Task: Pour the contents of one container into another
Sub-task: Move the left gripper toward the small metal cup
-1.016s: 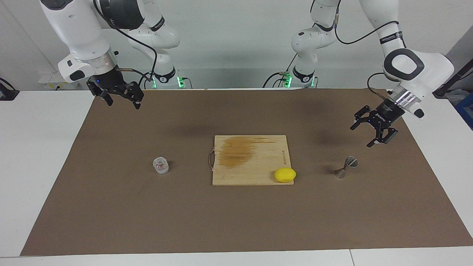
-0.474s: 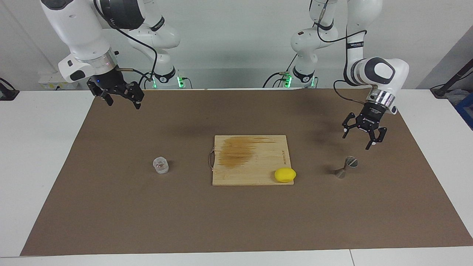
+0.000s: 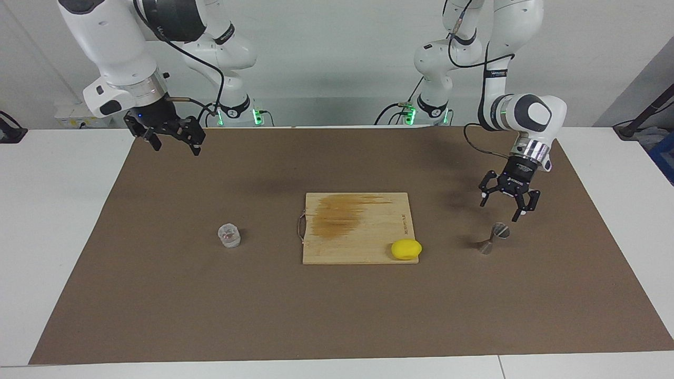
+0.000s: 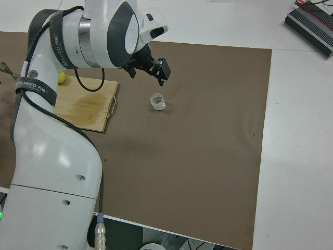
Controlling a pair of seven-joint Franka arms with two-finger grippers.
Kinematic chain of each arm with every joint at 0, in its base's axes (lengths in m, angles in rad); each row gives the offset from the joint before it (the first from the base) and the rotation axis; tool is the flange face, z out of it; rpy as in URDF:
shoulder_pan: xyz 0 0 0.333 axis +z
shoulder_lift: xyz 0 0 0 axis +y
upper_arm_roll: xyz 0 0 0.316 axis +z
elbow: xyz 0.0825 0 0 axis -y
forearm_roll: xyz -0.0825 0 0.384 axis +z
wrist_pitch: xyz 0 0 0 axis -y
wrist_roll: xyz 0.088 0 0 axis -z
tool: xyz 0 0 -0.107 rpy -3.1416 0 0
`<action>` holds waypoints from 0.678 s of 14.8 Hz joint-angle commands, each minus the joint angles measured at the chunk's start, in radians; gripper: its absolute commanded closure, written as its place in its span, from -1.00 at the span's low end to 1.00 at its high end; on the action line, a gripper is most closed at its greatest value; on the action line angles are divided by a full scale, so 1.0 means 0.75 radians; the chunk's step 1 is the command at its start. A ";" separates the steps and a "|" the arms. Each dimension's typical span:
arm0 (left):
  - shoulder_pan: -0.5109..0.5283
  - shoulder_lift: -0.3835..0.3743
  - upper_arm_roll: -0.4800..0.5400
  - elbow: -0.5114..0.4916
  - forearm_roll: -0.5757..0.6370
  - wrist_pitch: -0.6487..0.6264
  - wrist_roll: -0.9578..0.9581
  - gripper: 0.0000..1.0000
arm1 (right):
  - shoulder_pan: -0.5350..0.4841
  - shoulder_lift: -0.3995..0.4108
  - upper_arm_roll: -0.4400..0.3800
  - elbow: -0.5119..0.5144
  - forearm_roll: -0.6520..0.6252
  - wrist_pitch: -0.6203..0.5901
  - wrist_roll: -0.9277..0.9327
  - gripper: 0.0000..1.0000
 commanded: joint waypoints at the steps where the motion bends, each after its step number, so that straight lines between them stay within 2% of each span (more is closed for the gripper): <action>1: -0.006 0.052 -0.001 0.073 -0.029 0.015 0.034 -1.00 | -0.008 -0.034 0.003 -0.037 0.019 0.004 -0.027 -1.00; 10: -0.018 0.103 -0.003 0.124 -0.086 0.043 0.100 -0.99 | -0.006 -0.034 0.003 -0.037 0.019 0.006 -0.013 -1.00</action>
